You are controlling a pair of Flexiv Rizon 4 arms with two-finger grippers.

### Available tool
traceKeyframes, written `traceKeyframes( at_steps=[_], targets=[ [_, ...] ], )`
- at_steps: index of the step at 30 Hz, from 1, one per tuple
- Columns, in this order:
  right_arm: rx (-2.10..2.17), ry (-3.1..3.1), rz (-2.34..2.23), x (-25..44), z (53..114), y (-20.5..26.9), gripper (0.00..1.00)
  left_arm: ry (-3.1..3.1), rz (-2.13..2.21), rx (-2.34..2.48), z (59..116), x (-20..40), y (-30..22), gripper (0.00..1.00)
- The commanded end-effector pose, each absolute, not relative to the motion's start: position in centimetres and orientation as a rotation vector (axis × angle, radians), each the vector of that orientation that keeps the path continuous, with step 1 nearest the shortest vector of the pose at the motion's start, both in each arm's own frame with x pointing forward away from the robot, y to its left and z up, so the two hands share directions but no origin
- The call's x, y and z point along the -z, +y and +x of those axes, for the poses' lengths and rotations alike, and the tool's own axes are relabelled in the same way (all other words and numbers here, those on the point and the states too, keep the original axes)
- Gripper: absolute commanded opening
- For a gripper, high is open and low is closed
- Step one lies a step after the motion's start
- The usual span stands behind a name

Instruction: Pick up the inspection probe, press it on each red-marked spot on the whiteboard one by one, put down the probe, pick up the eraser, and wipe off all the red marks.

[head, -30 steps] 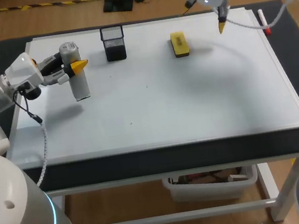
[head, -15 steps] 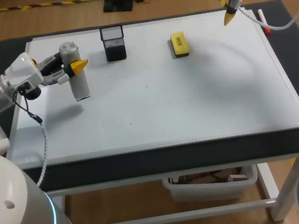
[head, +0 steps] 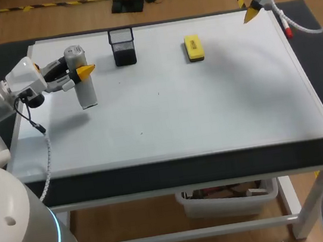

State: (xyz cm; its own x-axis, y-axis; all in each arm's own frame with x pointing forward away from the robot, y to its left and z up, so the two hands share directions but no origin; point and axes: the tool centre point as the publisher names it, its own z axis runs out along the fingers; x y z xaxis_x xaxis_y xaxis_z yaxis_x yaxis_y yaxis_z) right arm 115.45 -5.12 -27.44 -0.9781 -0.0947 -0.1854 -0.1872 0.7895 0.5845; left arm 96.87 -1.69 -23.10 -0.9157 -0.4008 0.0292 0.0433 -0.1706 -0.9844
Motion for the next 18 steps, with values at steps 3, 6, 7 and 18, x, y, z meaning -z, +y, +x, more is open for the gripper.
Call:
traceKeyframes(
  at_steps=[3,6,7,18],
  targets=[
    [-0.949,2.886,-0.251,27.1,116.2,-5.2,1.0,1.802,-0.409,2.163,96.9,23.0,-1.7,0.0],
    [-0.949,2.886,-0.251,27.1,116.2,-5.2,1.0,1.799,-0.356,2.134,98.5,21.1,-2.2,0.0],
    [-0.949,2.886,-0.251,27.1,116.2,-5.2,1.0,1.797,-0.341,2.133,99.1,20.6,-2.4,0.0],
    [-0.949,2.886,-0.251,27.1,116.2,-5.2,1.0,1.796,-0.222,2.178,104.2,17.1,-6.4,0.0]
  ],
)
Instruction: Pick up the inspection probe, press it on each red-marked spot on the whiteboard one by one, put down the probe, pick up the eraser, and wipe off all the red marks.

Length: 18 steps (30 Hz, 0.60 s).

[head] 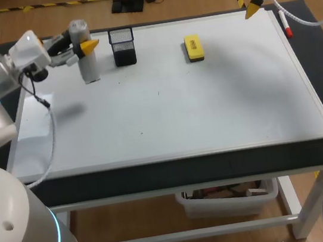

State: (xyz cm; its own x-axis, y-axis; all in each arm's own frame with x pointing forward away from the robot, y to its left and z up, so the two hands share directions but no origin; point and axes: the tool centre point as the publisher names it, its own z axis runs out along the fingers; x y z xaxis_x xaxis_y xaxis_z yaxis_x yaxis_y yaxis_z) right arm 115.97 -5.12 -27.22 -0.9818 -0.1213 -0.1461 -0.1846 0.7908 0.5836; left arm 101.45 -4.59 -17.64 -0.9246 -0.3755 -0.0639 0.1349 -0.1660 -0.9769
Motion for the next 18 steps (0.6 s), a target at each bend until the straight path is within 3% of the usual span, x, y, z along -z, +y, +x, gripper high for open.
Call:
traceKeyframes(
  at_steps=[1,18],
  targets=[
    [-0.949,2.886,-0.251,27.1,116.2,-5.2,1.0,1.795,-0.207,2.185,104.7,16.8,-6.9,0.0],
    [-0.949,2.886,-0.251,27.1,116.2,-5.2,1.0,1.781,-0.094,2.245,111.4,14.9,-12.3,0.0]
  ],
)
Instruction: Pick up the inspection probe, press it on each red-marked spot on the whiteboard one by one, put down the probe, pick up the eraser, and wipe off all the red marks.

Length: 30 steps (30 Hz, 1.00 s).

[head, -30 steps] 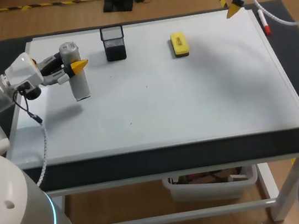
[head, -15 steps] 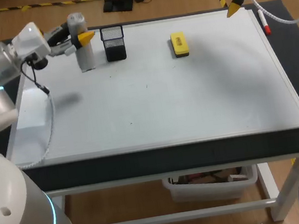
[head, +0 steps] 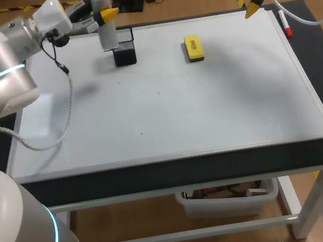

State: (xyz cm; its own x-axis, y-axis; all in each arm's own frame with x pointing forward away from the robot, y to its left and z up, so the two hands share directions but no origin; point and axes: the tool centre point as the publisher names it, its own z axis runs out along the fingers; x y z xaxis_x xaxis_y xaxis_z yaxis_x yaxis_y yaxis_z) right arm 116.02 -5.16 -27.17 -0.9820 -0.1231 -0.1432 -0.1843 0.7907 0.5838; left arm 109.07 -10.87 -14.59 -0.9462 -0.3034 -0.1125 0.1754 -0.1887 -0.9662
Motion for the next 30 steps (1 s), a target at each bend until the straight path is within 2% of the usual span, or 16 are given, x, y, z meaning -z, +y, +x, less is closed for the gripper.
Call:
traceKeyframes(
  at_steps=[1,30],
  targets=[
    [-0.949,2.886,-0.251,27.1,116.2,-5.2,1.0,1.775,-0.096,2.252,111.6,15.0,-12.5,0.0],
    [-0.949,2.886,-0.251,27.1,116.2,-5.2,1.0,1.73,-0.165,2.291,118.4,19.0,-13.0,0.0]
  ],
)
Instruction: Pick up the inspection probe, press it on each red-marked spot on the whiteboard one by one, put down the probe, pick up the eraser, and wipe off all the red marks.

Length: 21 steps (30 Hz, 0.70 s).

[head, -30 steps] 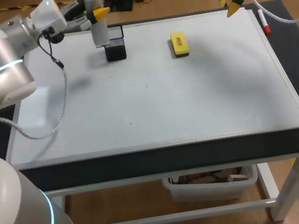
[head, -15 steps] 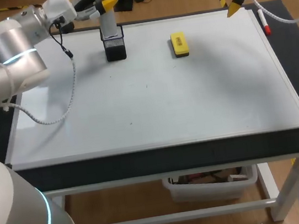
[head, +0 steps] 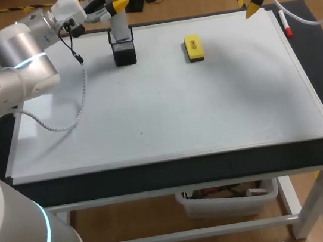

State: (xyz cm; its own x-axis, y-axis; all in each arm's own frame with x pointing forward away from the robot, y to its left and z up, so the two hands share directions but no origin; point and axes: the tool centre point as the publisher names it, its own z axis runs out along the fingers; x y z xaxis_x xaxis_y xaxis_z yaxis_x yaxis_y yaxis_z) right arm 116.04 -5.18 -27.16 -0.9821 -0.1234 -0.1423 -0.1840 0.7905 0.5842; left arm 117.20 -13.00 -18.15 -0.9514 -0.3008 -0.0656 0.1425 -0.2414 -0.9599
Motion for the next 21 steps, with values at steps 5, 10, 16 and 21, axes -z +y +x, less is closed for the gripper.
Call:
traceKeyframes(
  at_steps=[5,10,16,21],
  targets=[
    [-0.949,2.886,-0.251,27.1,116.2,-5.2,1.0,1.752,-0.138,2.316,119.2,19.9,-13.2,0.0],
    [-0.949,2.886,-0.251,27.1,116.2,-5.2,1.0,1.787,-0.124,2.352,119.8,21.1,-13.3,0.0],
    [-0.949,2.886,-0.251,27.1,116.2,-5.2,1.0,1.827,-0.153,2.369,120.6,22.8,-13.5,0.0],
    [-0.949,2.886,-0.251,27.1,116.2,-5.2,1.0,1.844,-0.181,2.387,121.0,24.1,-13.5,0.0]
  ],
)
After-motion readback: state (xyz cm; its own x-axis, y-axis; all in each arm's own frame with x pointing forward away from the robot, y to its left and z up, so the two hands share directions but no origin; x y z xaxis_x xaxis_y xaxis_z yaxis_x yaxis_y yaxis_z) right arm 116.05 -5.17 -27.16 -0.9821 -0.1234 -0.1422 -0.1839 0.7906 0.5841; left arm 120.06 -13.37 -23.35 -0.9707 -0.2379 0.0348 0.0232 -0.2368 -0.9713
